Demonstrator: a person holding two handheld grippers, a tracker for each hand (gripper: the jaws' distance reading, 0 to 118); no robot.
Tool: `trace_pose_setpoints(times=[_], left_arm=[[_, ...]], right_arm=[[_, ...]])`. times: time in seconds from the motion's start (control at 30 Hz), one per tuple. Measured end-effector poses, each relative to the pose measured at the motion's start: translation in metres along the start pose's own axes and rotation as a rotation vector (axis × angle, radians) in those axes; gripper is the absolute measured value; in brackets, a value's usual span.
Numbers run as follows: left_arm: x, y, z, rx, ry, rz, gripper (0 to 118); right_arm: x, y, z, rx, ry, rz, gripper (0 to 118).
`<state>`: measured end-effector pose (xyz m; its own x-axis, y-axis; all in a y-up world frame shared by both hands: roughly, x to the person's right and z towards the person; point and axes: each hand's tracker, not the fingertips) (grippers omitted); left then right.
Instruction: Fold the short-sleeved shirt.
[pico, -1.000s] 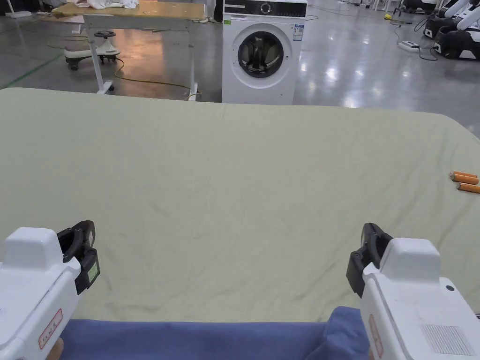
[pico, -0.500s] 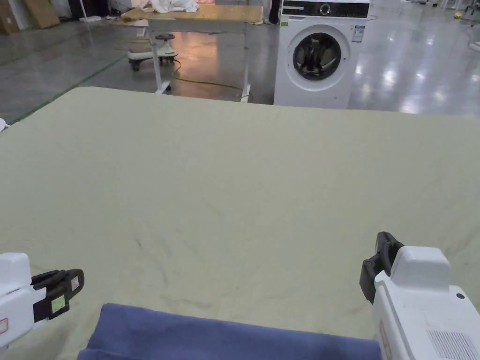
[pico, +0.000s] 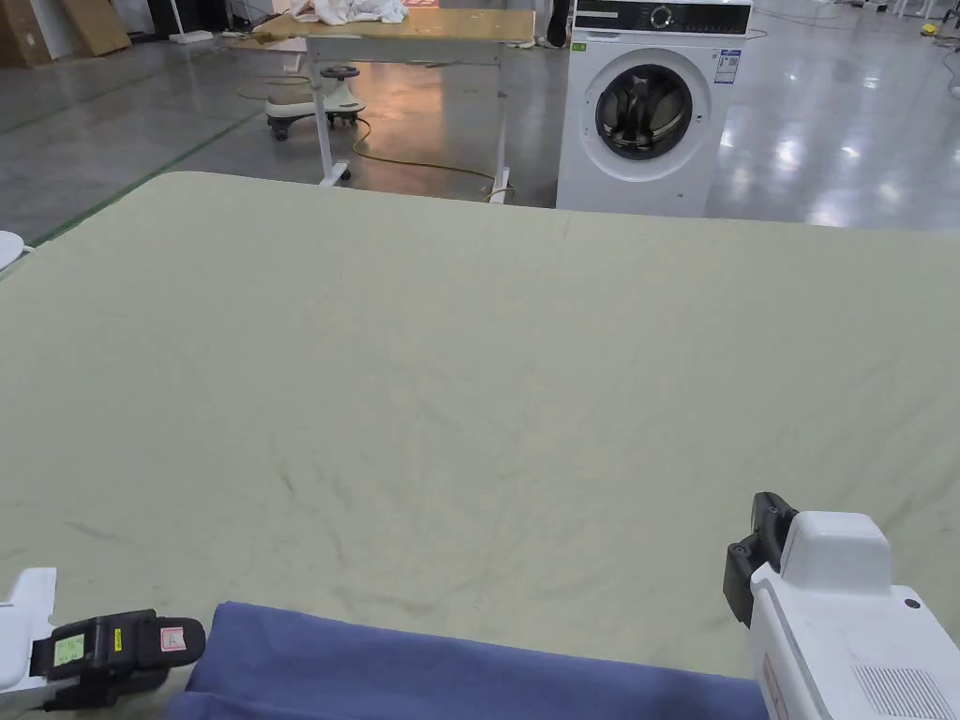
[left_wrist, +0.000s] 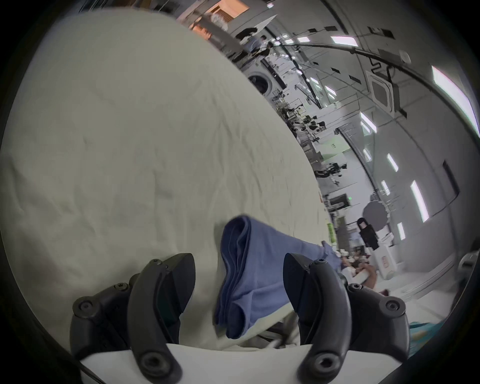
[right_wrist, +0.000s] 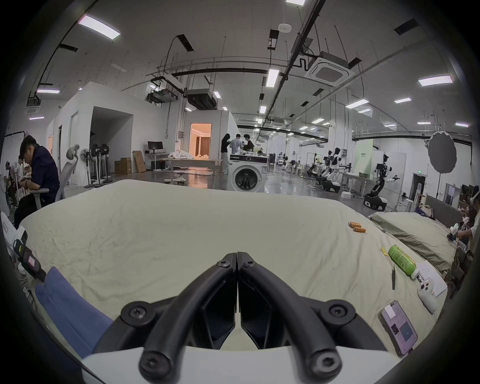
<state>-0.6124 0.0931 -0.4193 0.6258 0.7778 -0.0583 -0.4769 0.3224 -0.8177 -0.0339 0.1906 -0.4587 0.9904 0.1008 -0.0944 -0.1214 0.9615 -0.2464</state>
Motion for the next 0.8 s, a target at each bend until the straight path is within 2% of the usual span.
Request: trace_pose_setpoints(times=[0.17,0.23,0.3,0.4,0.47,0.57,0.7,0.8], left_arm=[[-0.009,-0.011,-0.027,-0.023,-0.194,0.126,69],[-0.005,-0.016,-0.038,-0.020,-0.197,0.118,57],[0.002,-0.019,-0.049,-0.039,-0.205,0.104,34],[0.009,-0.025,-0.061,-0.104,-0.140,0.064,22],[0.008,-0.024,-0.060,-0.079,-0.108,0.035,11],[0.015,-0.019,-0.053,-0.070,-0.060,0.034,7],[0.036,-0.012,-0.043,-0.072,-0.001,-0.022,5],[0.063,-0.011,-0.034,-0.064,0.029,-0.006,4]], right_arm=[[0.004,-0.003,0.002,-0.013,-0.009,0.016,0],[0.007,-0.004,0.000,-0.024,-0.008,0.003,0],[0.008,-0.004,-0.001,-0.037,-0.008,-0.006,0],[0.008,-0.006,-0.002,-0.047,-0.003,-0.014,0],[0.009,-0.006,-0.001,-0.049,-0.002,-0.015,0],[0.011,-0.005,0.000,-0.050,-0.005,-0.015,0],[0.014,-0.004,0.000,-0.048,-0.007,-0.014,0],[0.017,-0.003,0.000,-0.047,-0.009,-0.012,0]])
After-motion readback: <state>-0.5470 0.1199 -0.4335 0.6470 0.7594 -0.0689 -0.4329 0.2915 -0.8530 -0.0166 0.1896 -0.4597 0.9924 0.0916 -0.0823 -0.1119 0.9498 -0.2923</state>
